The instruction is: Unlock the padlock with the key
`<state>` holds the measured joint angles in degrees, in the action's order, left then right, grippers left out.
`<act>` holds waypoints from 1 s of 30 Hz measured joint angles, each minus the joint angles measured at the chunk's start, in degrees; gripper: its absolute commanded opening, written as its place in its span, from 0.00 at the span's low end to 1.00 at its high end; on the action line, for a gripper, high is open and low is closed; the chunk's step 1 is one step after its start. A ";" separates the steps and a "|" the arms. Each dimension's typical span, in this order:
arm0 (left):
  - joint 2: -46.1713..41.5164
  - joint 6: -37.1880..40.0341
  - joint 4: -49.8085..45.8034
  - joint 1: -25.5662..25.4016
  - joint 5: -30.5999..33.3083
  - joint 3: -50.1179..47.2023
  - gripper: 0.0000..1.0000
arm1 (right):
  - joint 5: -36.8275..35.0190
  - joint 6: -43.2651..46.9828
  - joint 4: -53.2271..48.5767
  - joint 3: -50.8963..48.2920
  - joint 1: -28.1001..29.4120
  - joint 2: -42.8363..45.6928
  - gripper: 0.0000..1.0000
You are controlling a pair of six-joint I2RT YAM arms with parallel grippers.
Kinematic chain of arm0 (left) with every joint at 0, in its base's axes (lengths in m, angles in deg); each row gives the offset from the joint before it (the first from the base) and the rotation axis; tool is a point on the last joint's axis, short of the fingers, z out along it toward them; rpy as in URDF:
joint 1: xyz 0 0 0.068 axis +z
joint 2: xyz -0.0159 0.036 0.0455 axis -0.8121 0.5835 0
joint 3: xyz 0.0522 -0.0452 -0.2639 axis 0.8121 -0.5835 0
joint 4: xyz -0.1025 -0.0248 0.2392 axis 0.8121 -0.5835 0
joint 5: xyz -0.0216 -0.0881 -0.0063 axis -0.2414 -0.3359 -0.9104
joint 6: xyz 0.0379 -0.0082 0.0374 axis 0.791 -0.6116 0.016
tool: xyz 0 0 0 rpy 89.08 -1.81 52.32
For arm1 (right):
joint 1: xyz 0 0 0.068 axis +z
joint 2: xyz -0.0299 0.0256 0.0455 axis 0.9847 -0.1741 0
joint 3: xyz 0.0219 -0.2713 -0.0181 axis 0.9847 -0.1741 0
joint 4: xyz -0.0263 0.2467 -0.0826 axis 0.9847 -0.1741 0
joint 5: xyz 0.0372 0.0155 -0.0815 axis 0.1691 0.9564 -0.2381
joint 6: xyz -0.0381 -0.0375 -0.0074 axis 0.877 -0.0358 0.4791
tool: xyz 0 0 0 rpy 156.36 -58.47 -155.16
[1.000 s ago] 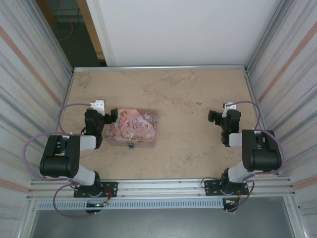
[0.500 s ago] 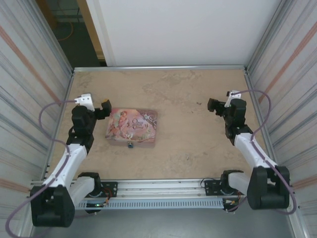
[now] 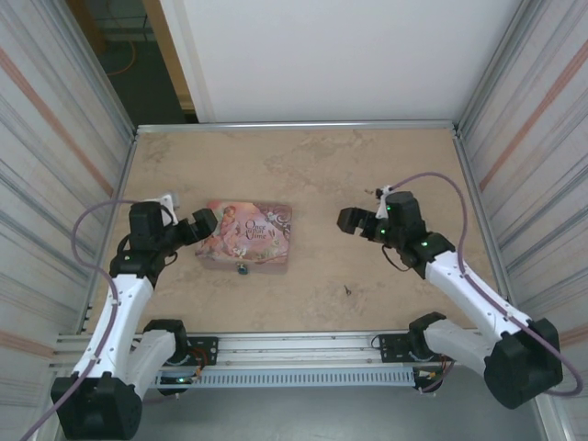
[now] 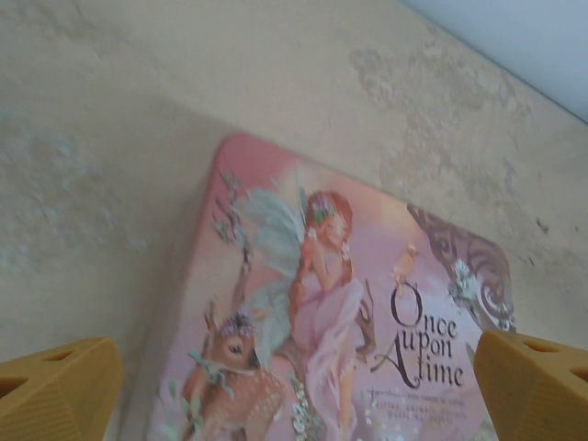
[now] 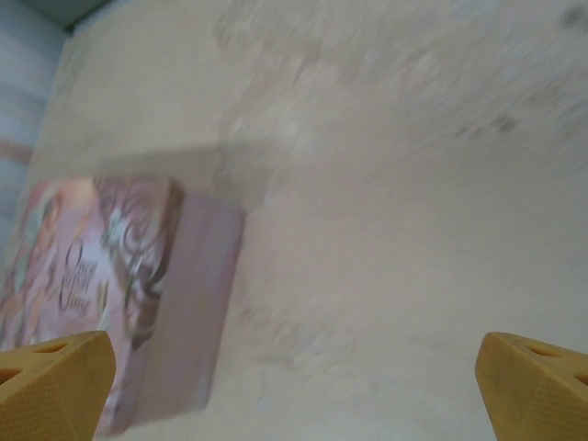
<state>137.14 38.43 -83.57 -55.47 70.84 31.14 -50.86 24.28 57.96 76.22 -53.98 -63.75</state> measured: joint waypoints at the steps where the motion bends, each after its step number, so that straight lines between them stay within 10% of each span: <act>1: 0.46 -0.35 -0.02 0.00 -0.76 -0.17 0.99 | 0.31 -0.85 -0.26 0.48 1.84 -1.53 0.99; 14: 6.08 -2.01 0.07 0.00 -5.57 -2.34 0.99 | -0.57 -6.29 3.26 11.91 19.26 -24.48 0.99; 30: 11.93 -1.29 0.59 -1.16 -3.41 -2.32 0.99 | 0.83 -8.63 8.31 17.40 23.63 -34.77 0.99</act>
<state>149.07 37.14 -82.98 -56.63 67.43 28.83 -50.03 15.64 66.26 93.62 -30.35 -98.52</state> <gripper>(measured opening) 0.987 0.998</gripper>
